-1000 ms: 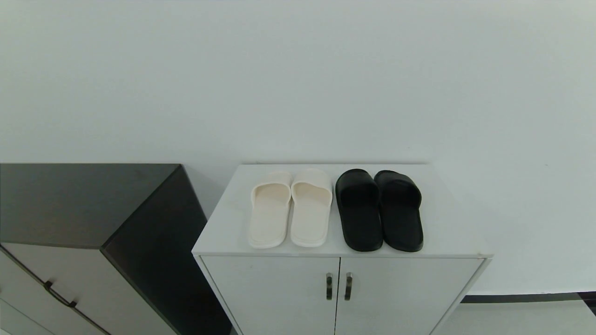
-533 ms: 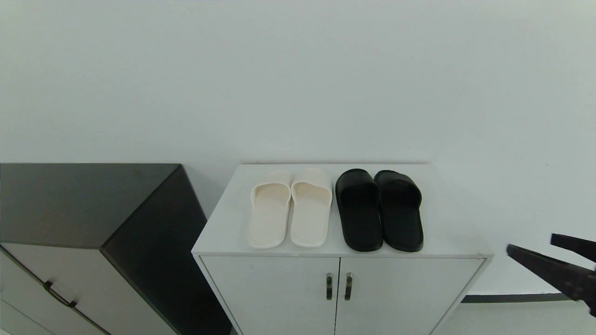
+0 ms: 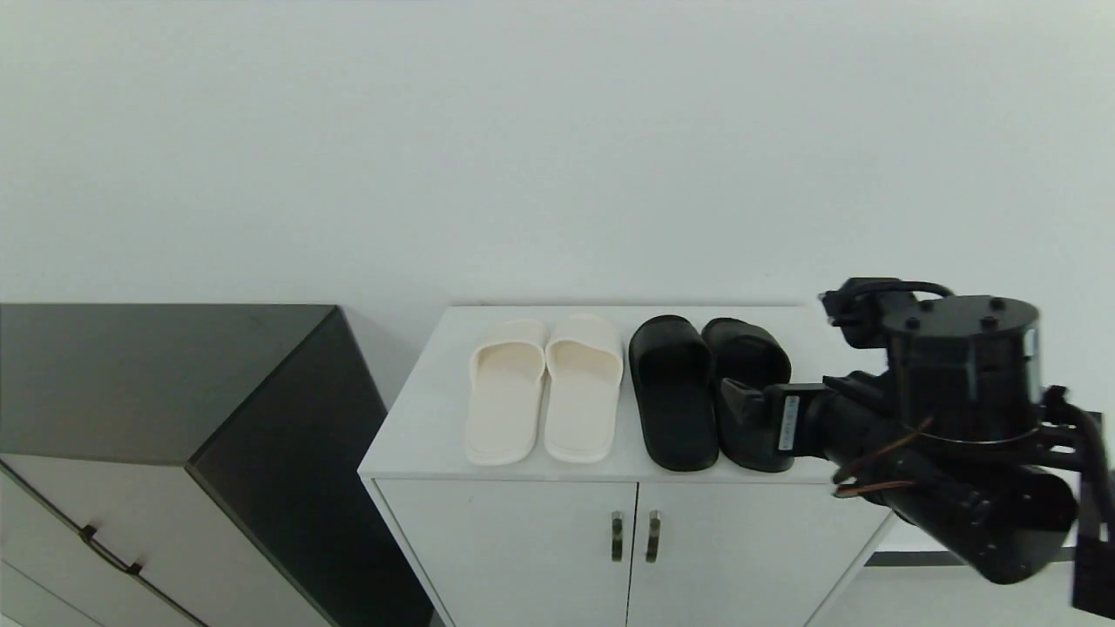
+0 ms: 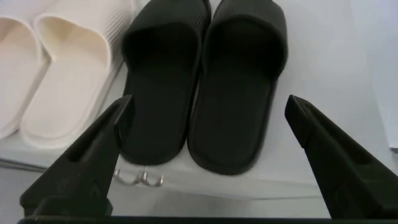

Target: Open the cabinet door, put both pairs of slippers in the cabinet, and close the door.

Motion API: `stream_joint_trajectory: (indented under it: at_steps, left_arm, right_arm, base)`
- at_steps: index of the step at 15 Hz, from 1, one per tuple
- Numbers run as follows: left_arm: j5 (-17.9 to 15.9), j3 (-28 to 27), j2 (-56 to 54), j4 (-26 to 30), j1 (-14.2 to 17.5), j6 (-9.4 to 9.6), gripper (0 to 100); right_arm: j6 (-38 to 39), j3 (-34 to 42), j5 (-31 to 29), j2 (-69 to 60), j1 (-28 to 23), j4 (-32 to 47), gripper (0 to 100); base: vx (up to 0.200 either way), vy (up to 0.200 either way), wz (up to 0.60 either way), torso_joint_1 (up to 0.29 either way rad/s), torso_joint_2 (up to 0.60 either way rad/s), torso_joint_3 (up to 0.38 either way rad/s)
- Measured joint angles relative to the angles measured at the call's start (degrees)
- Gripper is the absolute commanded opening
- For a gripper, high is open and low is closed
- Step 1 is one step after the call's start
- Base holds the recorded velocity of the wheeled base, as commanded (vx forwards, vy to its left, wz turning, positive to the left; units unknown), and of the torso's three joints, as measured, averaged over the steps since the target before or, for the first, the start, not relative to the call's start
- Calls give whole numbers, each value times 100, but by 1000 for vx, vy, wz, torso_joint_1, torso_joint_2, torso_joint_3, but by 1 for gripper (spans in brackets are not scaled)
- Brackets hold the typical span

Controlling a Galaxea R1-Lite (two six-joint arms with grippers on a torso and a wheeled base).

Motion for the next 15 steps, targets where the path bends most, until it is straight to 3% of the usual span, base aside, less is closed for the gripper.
stream_joint_trajectory:
  at_steps: [8, 15]
  left_arm:
    - [-2, 0, 0, 0, 2, -2, 0]
    - [-2, 0, 0, 0, 2, -7, 0]
  right_arm:
    - [-6, -909, -286, 1604, 20, -646, 100]
    - [-241, -1941, -212, 2665, -538, -708, 100]
  base:
    - [0, 0, 0, 0, 0, 0]
    - [0, 0, 0, 0, 0, 0]
